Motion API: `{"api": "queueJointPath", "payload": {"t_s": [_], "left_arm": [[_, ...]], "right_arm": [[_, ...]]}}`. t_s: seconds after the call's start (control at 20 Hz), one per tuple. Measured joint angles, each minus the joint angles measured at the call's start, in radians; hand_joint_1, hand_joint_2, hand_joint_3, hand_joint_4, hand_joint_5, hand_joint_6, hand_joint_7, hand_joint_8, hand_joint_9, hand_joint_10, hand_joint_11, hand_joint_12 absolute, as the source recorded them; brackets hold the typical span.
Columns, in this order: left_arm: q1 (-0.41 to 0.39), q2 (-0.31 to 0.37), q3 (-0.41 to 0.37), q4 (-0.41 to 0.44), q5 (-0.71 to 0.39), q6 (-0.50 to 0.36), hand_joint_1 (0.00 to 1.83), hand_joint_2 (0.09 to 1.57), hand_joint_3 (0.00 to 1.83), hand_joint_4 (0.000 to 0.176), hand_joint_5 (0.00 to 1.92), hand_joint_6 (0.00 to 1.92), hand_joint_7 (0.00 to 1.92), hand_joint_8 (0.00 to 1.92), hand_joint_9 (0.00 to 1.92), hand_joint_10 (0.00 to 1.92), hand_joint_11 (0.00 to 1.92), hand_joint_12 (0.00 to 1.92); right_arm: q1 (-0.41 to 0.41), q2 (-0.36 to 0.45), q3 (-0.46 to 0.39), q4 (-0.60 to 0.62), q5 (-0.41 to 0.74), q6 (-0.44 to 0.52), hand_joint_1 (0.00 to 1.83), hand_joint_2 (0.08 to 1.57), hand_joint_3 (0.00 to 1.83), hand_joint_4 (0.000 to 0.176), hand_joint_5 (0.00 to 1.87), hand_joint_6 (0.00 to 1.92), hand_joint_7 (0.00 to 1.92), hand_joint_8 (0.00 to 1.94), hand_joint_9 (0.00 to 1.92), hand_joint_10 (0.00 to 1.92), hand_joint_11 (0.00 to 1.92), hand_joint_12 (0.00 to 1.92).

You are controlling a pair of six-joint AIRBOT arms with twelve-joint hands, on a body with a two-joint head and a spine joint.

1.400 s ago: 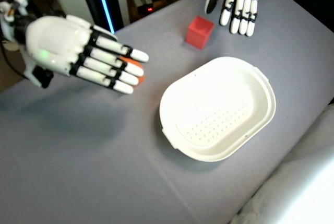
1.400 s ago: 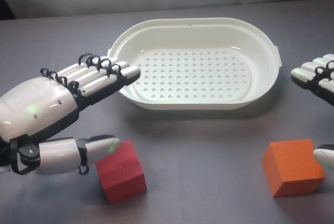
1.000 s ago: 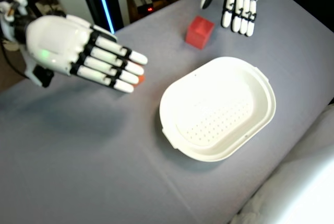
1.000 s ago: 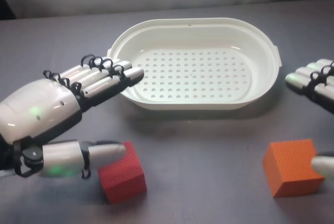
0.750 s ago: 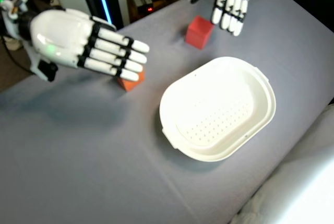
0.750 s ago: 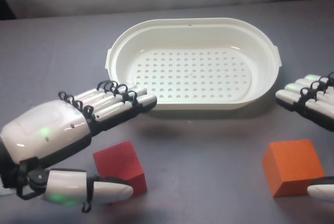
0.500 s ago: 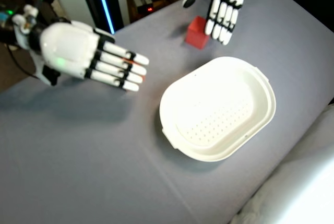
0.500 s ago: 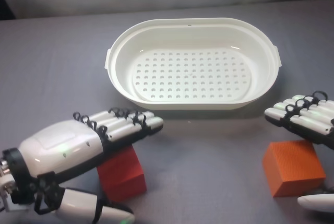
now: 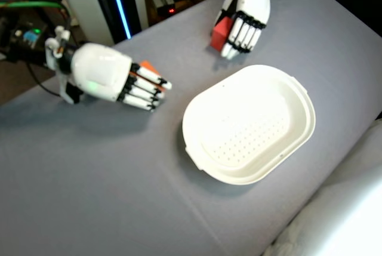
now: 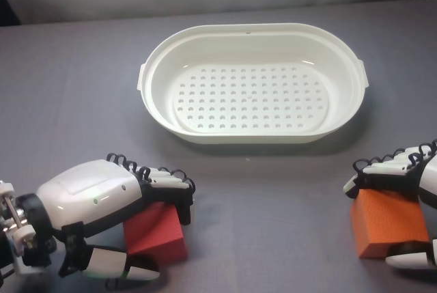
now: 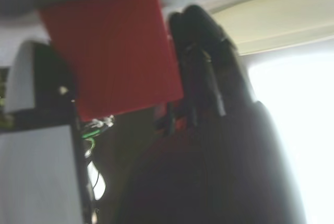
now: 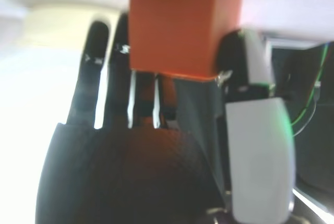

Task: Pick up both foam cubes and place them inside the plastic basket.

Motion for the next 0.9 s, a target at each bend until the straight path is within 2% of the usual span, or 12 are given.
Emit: {"api": "queueJointPath", "payload": {"t_s": [0.05, 0.2, 0.25, 0.35, 0.45, 0.55, 0.65, 0.7, 0.75, 0.8, 0.85, 0.9], "left_arm": [[-0.008, 0.016, -0.011, 0.007, -0.001, 0.011, 1.34, 1.27, 0.0, 0.0, 0.6, 1.19, 0.64, 1.58, 0.8, 1.66, 0.82, 1.67], [-0.059, 0.058, -0.022, -0.001, -0.068, 0.038, 1.33, 1.3, 0.0, 0.0, 0.54, 1.27, 0.6, 1.65, 0.75, 1.72, 0.78, 1.71], [-0.077, 0.061, -0.018, -0.013, -0.086, 0.056, 1.33, 1.27, 0.0, 0.0, 0.6, 1.28, 0.63, 1.56, 0.78, 1.63, 0.76, 1.63], [-0.126, 0.053, 0.008, -0.03, -0.108, 0.079, 1.34, 1.23, 0.0, 0.0, 0.65, 1.26, 0.75, 1.38, 0.8, 1.54, 0.72, 1.58], [-0.202, 0.01, 0.074, -0.072, -0.087, 0.089, 1.34, 1.23, 0.0, 0.0, 0.65, 1.31, 0.74, 1.36, 0.78, 1.52, 0.74, 1.54], [-0.278, -0.033, 0.132, -0.093, -0.042, 0.105, 1.35, 1.21, 0.0, 0.0, 0.67, 1.28, 0.77, 1.31, 0.82, 1.47, 0.77, 1.54], [-0.353, -0.093, 0.205, -0.093, 0.033, 0.105, 1.34, 1.23, 0.0, 0.0, 0.63, 1.34, 0.76, 1.32, 0.78, 1.54, 0.72, 1.64], [-0.379, -0.118, 0.233, -0.097, 0.076, 0.106, 1.45, 1.21, 0.0, 0.0, 0.64, 1.26, 0.75, 1.28, 0.79, 1.42, 0.71, 1.76], [-0.402, -0.147, 0.268, -0.101, 0.117, 0.108, 1.37, 1.23, 0.0, 0.0, 0.63, 1.28, 0.74, 1.35, 0.79, 1.52, 0.74, 1.69], [-0.407, -0.165, 0.29, -0.114, 0.14, 0.108, 1.36, 1.21, 0.0, 0.0, 0.63, 1.25, 0.78, 1.31, 0.88, 1.48, 0.79, 1.72], [-0.407, -0.188, 0.318, -0.133, 0.175, 0.108, 1.08, 1.16, 0.0, 0.0, 0.44, 0.92, 0.53, 1.06, 0.64, 1.37, 0.58, 1.81], [-0.407, -0.203, 0.333, -0.148, 0.205, 0.11, 0.89, 1.14, 0.0, 0.0, 0.24, 0.67, 0.29, 0.71, 0.26, 1.21, 0.14, 1.86]], "right_arm": [[0.0, 0.013, -0.01, -0.001, 0.006, -0.007, 1.33, 1.25, 0.0, 0.0, 0.6, 1.35, 0.74, 1.39, 0.73, 1.6, 0.63, 1.63], [0.042, 0.06, -0.021, -0.011, 0.074, -0.009, 1.33, 1.27, 0.0, 0.0, 0.57, 1.43, 0.71, 1.43, 0.69, 1.61, 0.54, 1.66], [0.062, 0.066, -0.019, -0.01, 0.094, -0.019, 1.33, 1.27, 0.0, 0.0, 0.58, 1.41, 0.73, 1.42, 0.68, 1.61, 0.53, 1.7], [0.128, 0.067, 0.006, -0.013, 0.109, -0.036, 1.33, 1.24, 0.0, 0.0, 0.63, 1.33, 0.78, 1.34, 0.75, 1.58, 0.55, 1.75], [0.215, 0.046, 0.047, -0.006, 0.094, -0.067, 1.33, 1.25, 0.0, 0.0, 0.58, 1.45, 0.76, 1.35, 0.72, 1.53, 0.45, 1.65], [0.296, -0.002, 0.102, 0.008, 0.055, -0.097, 1.33, 1.26, 0.0, 0.0, 0.58, 1.5, 0.73, 1.36, 0.73, 1.5, 0.47, 1.6], [0.359, -0.071, 0.179, 0.026, -0.029, -0.097, 1.33, 1.26, 0.0, 0.0, 0.58, 1.51, 0.71, 1.38, 0.72, 1.52, 0.49, 1.61], [0.379, -0.097, 0.21, 0.037, -0.072, -0.099, 1.33, 1.26, 0.0, 0.0, 0.59, 1.5, 0.73, 1.36, 0.71, 1.53, 0.45, 1.64], [0.396, -0.132, 0.248, 0.051, -0.116, -0.098, 1.33, 1.26, 0.0, 0.0, 0.59, 1.48, 0.73, 1.38, 0.7, 1.54, 0.46, 1.68], [0.406, -0.158, 0.275, 0.072, -0.145, -0.098, 1.03, 1.33, 0.0, 0.0, 0.57, 1.57, 0.59, 1.21, 0.59, 1.41, 0.49, 1.76], [0.415, -0.187, 0.31, 0.089, -0.188, -0.099, 0.3, 1.31, 0.0, 0.0, 0.11, 1.01, 0.28, 0.95, 0.24, 1.21, 0.1, 1.78], [0.419, -0.198, 0.325, 0.1, -0.218, -0.101, 0.06, 1.18, 0.0, 0.05, 0.02, 0.3, 0.1, 0.53, 0.05, 0.87, 0.02, 1.63]]}}
